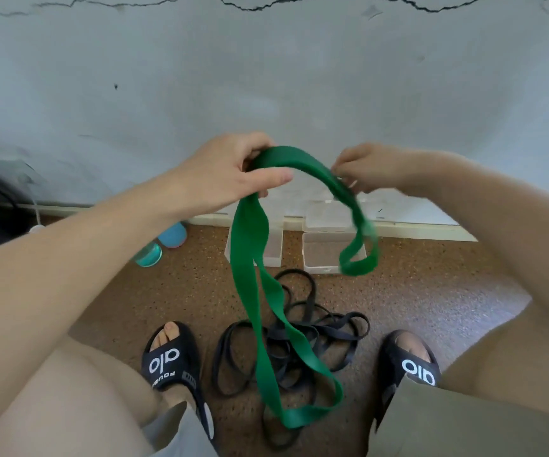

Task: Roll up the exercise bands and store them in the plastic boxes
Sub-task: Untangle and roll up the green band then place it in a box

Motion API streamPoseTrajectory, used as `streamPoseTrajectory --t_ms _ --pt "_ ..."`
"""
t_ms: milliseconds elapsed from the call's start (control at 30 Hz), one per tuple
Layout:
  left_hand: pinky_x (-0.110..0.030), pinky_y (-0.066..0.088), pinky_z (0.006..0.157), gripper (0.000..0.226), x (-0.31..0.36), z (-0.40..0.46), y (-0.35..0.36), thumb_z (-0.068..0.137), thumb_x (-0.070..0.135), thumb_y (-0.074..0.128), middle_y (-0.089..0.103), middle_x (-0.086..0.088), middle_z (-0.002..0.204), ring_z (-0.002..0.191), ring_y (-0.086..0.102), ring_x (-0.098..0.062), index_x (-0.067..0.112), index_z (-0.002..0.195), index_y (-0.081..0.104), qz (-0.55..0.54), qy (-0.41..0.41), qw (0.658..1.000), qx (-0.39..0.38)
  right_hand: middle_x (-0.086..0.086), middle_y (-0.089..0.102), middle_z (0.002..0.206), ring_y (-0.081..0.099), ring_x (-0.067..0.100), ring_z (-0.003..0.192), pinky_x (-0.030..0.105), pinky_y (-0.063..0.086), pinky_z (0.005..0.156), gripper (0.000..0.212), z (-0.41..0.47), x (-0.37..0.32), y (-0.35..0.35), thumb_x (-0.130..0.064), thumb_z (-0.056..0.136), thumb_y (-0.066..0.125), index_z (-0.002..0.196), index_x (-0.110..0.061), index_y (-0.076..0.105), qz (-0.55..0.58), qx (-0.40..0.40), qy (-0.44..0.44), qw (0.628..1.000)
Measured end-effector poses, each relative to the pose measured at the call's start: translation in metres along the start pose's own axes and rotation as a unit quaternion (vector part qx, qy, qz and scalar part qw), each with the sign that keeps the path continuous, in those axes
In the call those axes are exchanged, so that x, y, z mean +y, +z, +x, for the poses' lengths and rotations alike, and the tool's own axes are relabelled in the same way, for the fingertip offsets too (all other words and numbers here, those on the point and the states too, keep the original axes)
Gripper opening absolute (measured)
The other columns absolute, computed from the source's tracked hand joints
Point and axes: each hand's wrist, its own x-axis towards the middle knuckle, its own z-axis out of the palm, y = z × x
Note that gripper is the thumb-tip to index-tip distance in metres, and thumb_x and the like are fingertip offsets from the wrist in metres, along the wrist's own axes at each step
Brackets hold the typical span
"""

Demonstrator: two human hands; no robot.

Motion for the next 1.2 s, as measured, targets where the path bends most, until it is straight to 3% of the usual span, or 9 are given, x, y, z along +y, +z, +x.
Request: streamPoseTrajectory --t_ms 133,300,433,600,800,900,1000,1100,1200 --pt "-0.033 0.058 0.066 0.021 0.004 0.000 0.016 0.090 0.036 0.074 0.072 -0.002 0.094 0.066 0.071 -0.013 0.021 0.100 0.063 0.038 0.006 0.999 -0.012 0.011 0.077 0.111 0.071 0.023 0.110 0.040 0.046 0.107 0.045 -0.007 -0.039 0.032 -0.041 0.110 0.031 0.122 -0.012 0.063 0.316 -0.035 -0.100 0.943" --pt "-0.027 0.059 0.072 0.047 0.000 0.002 0.016 0.079 0.036 0.084 0.075 0.006 0.101 0.081 0.072 -0.010 0.022 0.120 0.064 0.026 -0.008 0.999 -0.019 -0.005 0.073 0.087 0.066 0.010 0.077 0.029 0.050 0.074 0.042 -0.020 -0.057 0.057 -0.045 0.109 0.036 0.095 -0.023 0.070 0.137 0.058 -0.168 0.975" --pt "-0.041 0.057 0.084 0.057 -0.010 0.002 0.016 0.073 0.033 0.085 0.073 0.001 0.103 0.091 0.071 -0.016 0.017 0.122 0.060 0.049 -0.010 0.999 -0.019 -0.010 0.056 0.049 0.047 0.006 0.043 0.019 0.039 0.047 0.022 -0.019 -0.065 0.047 -0.033 0.102 0.059 0.084 -0.020 0.060 0.218 0.139 -0.162 0.952" --pt "-0.044 0.056 0.075 0.027 -0.028 0.002 0.016 0.081 0.031 0.080 0.067 0.000 0.087 0.079 0.067 -0.020 0.028 0.090 0.054 0.051 -0.018 0.998 -0.016 -0.012 0.058 0.053 0.057 0.005 0.053 0.024 0.053 0.060 0.015 -0.016 -0.070 0.033 -0.024 0.094 0.070 0.083 -0.020 0.060 0.333 0.203 -0.145 0.910" --pt "-0.030 0.045 0.066 0.022 -0.043 -0.003 0.026 0.093 0.037 0.069 0.060 0.003 0.085 0.075 0.057 -0.014 0.030 0.093 0.049 0.090 -0.010 0.995 -0.036 -0.009 0.056 0.055 0.053 0.003 0.045 0.019 0.047 0.054 0.021 -0.013 -0.053 -0.003 -0.022 0.094 0.071 0.078 -0.019 0.058 0.383 0.282 -0.097 0.874" --pt "-0.025 0.040 0.061 0.022 -0.036 -0.003 0.020 0.092 0.039 0.072 0.057 0.007 0.076 0.065 0.052 -0.007 0.024 0.091 0.056 0.068 -0.002 0.998 -0.009 0.000 0.061 0.065 0.053 0.011 0.053 0.026 0.045 0.059 0.021 -0.008 -0.027 -0.017 -0.035 0.099 0.064 0.091 -0.016 0.065 0.124 0.220 -0.041 0.967" --pt "-0.028 0.049 0.063 0.023 -0.024 -0.004 0.008 0.091 0.033 0.074 0.063 0.003 0.070 0.061 0.062 -0.008 0.013 0.093 0.064 -0.013 0.003 1.000 0.023 0.006 0.070 0.092 0.065 0.023 0.088 0.034 0.045 0.082 0.038 -0.001 -0.007 -0.002 -0.044 0.107 0.045 0.105 -0.014 0.068 -0.074 0.097 -0.011 0.993" --pt "-0.035 0.054 0.064 0.025 -0.009 -0.005 0.005 0.091 0.033 0.075 0.068 -0.002 0.072 0.062 0.065 -0.017 0.011 0.097 0.066 -0.023 0.024 0.999 0.019 0.011 0.074 0.111 0.068 0.027 0.108 0.042 0.046 0.105 0.055 -0.006 -0.022 0.023 -0.049 0.110 0.026 0.114 -0.013 0.067 0.122 -0.010 -0.064 0.990" --pt "-0.047 0.055 0.075 0.026 -0.002 -0.003 0.008 0.089 0.034 0.077 0.073 -0.008 0.086 0.074 0.069 -0.023 0.015 0.103 0.068 0.001 0.020 1.000 0.014 0.020 0.074 0.099 0.070 0.025 0.090 0.034 0.053 0.088 0.058 -0.016 -0.051 0.038 -0.048 0.110 0.022 0.103 -0.010 0.066 0.328 -0.051 -0.129 0.934"
